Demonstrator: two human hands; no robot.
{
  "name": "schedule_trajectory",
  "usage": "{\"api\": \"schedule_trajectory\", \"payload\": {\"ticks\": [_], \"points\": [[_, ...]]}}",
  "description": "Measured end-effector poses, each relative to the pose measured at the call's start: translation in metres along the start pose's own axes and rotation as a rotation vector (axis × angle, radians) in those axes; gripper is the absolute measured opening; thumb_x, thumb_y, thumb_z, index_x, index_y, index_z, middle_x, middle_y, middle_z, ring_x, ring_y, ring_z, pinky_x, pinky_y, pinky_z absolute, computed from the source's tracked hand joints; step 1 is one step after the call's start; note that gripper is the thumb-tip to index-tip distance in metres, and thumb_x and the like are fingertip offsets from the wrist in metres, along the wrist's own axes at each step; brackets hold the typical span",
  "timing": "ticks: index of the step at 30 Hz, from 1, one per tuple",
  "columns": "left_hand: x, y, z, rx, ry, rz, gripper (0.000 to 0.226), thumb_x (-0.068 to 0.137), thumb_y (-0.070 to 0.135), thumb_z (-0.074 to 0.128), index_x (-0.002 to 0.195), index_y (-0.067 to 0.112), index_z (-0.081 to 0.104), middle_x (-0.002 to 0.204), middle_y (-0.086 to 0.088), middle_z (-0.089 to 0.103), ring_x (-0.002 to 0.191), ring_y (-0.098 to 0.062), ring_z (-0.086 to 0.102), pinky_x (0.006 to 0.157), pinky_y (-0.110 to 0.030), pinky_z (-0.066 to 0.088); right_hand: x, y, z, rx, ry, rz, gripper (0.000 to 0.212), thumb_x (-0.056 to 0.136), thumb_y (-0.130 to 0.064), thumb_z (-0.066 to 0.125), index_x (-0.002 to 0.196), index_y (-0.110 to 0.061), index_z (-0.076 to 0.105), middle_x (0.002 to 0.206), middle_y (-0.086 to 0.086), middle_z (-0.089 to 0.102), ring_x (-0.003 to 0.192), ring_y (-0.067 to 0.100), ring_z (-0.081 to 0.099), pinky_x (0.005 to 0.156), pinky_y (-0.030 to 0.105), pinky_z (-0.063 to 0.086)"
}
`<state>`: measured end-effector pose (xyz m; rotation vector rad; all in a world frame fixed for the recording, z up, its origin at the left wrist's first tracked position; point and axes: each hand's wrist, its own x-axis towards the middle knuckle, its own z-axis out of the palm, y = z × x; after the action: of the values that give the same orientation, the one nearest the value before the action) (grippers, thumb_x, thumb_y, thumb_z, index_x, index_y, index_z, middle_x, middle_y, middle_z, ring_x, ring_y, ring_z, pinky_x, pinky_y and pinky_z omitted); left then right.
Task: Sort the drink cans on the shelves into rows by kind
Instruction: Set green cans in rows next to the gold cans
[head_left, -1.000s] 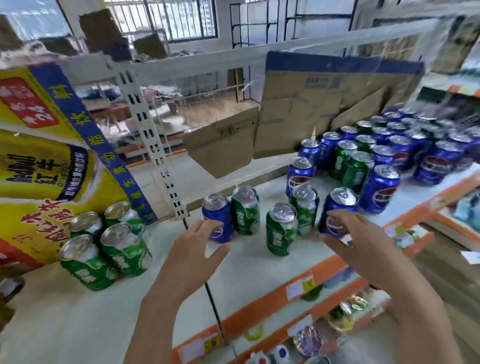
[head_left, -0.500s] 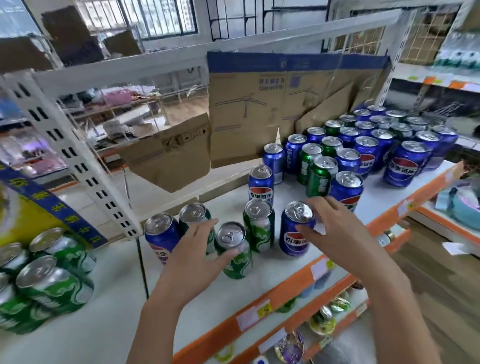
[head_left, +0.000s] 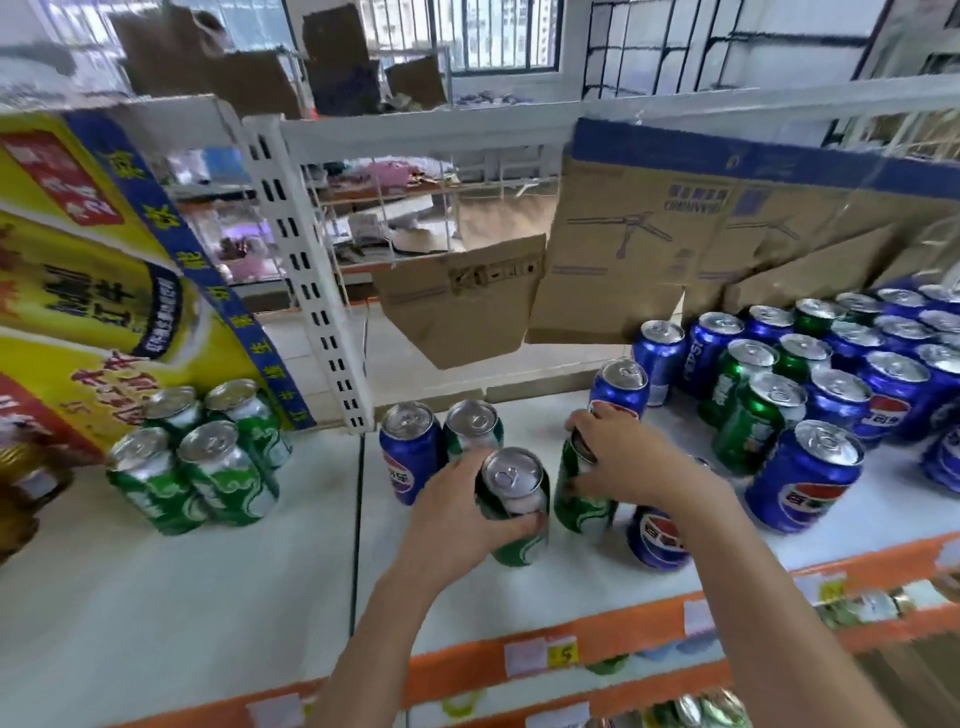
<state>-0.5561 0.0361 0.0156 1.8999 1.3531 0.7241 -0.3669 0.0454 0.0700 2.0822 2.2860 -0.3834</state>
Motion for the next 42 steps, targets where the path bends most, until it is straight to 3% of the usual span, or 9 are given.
{"api": "schedule_trajectory", "payload": {"ticks": [6,13,17,22,28,32,37,40,42], "points": [[-0.026,-0.018,-0.068,0.061,0.128,-0.055,0.049,0.057,0.049,0.084,0.094,0.047,0.053,0.095,0.02,0.064,0.087,0.003,0.058,0.071,-0.017,0.046,-0.015,-0.054,-0.026,0.237,0.003,-0.149,0.067,0.074,-0.041,0.074,0.129,-0.02,0.041,0.121,0.001,0.05,0.103,0.018,0.051,0.087,0.032,0.05],[-0.075,-0.08,-0.15,0.041,0.3,-0.213,0.047,0.057,0.04,0.087,0.091,0.04,0.055,0.091,0.021,0.063,0.082,0.009,0.058,0.063,-0.009,0.041,-0.001,-0.173,0.005,0.148,-0.083,-0.467,0.069,0.075,-0.049,0.071,0.13,-0.023,0.04,0.122,-0.001,0.048,0.109,0.019,0.049,0.085,0.03,0.044],[-0.088,-0.126,-0.191,0.05,0.36,-0.357,0.062,0.048,0.06,0.083,0.1,0.037,0.058,0.097,0.015,0.066,0.089,-0.007,0.06,0.077,-0.03,0.05,0.024,-0.233,0.026,0.062,-0.109,-0.523,0.073,0.075,-0.054,0.069,0.132,-0.021,0.037,0.123,0.004,0.047,0.113,0.025,0.048,0.088,0.036,0.044],[-0.099,-0.162,-0.223,0.044,0.392,-0.403,0.061,0.044,0.057,0.077,0.093,0.023,0.063,0.09,0.002,0.069,0.085,-0.02,0.063,0.079,-0.045,0.051,0.047,-0.289,0.047,-0.034,-0.103,-0.525,0.068,0.075,-0.051,0.069,0.126,-0.015,0.042,0.119,0.009,0.05,0.111,0.028,0.049,0.092,0.042,0.046],[-0.094,-0.183,-0.242,0.009,0.308,-0.354,0.052,0.048,0.056,0.078,0.093,0.033,0.062,0.091,0.013,0.068,0.089,-0.013,0.063,0.072,-0.032,0.049,0.052,-0.316,0.056,0.028,-0.05,-0.437,0.077,0.074,-0.053,0.07,0.13,-0.012,0.037,0.13,0.009,0.044,0.119,0.027,0.043,0.094,0.036,0.04],[-0.089,-0.186,-0.244,0.028,0.31,-0.336,0.057,0.058,0.04,0.085,0.105,0.024,0.057,0.099,0.009,0.064,0.094,-0.014,0.059,0.074,-0.03,0.047,0.045,-0.309,0.055,0.081,-0.024,-0.351,0.092,0.07,-0.06,0.07,0.137,-0.015,0.026,0.133,0.008,0.04,0.122,0.027,0.043,0.096,0.038,0.041],[-0.088,-0.185,-0.239,0.07,0.26,-0.34,0.07,0.063,0.048,0.081,0.118,0.024,0.045,0.105,0.011,0.055,0.099,-0.015,0.054,0.077,-0.031,0.045,0.037,-0.309,0.065,0.064,0.045,-0.245,0.089,0.072,-0.067,0.061,0.135,-0.016,0.025,0.125,0.005,0.041,0.111,0.027,0.051,0.082,0.036,0.045],[-0.089,-0.182,-0.252,-0.049,0.15,-0.285,0.054,0.075,0.045,0.074,0.117,0.025,0.047,0.104,0.012,0.055,0.099,-0.01,0.053,0.069,-0.018,0.04,0.037,-0.307,0.07,0.097,0.047,-0.28,0.081,0.077,-0.061,0.061,0.135,-0.019,0.024,0.12,0.002,0.038,0.107,0.023,0.051,0.077,0.032,0.044],[-0.091,-0.182,-0.26,-0.106,0.123,-0.228,0.042,0.082,0.036,0.069,0.118,0.024,0.051,0.106,0.013,0.056,0.101,-0.007,0.052,0.071,-0.011,0.038,0.039,-0.302,0.069,0.145,0.017,-0.312,0.079,0.079,-0.053,0.064,0.139,-0.022,0.024,0.125,0.0,0.036,0.11,0.022,0.05,0.087,0.034,0.046]]}}
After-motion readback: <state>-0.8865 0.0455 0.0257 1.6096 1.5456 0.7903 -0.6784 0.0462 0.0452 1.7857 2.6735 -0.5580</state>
